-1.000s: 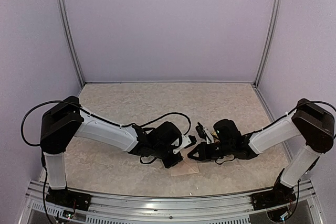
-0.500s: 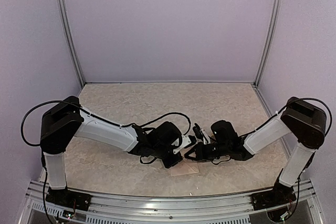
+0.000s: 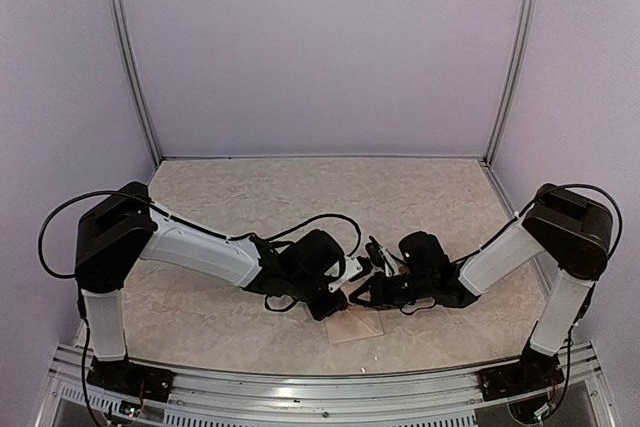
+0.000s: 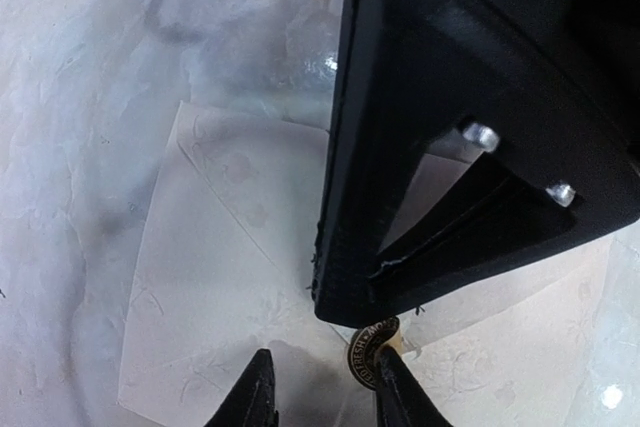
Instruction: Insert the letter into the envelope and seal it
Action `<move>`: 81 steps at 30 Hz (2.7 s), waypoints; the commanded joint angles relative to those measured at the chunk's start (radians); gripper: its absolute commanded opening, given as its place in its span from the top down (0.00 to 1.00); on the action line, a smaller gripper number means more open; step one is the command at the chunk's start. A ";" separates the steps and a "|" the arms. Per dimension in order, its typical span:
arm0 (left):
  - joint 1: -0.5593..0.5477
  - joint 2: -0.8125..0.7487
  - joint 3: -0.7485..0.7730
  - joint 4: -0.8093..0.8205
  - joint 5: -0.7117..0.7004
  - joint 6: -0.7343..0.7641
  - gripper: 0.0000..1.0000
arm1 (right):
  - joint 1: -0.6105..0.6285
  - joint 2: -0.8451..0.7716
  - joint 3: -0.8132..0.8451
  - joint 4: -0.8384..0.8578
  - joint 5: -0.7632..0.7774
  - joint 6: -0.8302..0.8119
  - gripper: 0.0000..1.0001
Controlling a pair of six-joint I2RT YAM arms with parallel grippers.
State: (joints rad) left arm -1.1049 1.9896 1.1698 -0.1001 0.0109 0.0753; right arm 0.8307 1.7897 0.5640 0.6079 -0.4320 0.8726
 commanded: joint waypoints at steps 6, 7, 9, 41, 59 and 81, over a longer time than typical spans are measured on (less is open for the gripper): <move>0.010 -0.069 -0.012 -0.021 0.020 -0.028 0.54 | -0.001 0.012 -0.004 0.011 0.015 0.005 1.00; 0.010 -0.074 -0.013 -0.021 0.019 -0.030 0.51 | -0.002 0.013 -0.004 0.010 0.016 0.004 1.00; 0.010 -0.080 -0.015 -0.022 0.014 -0.036 0.45 | -0.001 0.014 -0.005 0.010 0.015 0.004 1.00; 0.033 -0.233 -0.283 0.408 0.002 -0.553 0.61 | -0.001 -0.169 0.022 -0.126 -0.021 -0.094 0.99; 0.040 -0.057 -0.254 0.422 0.008 -0.586 0.92 | 0.038 -0.100 0.062 -0.185 -0.037 -0.104 0.99; 0.040 -0.045 -0.279 0.397 -0.009 -0.593 0.97 | 0.050 0.009 0.053 -0.166 -0.055 -0.086 0.99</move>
State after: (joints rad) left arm -1.0718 1.9293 0.9005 0.3145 0.0174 -0.5163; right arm 0.8658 1.7790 0.6312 0.4377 -0.4870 0.7788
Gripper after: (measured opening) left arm 0.029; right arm 0.007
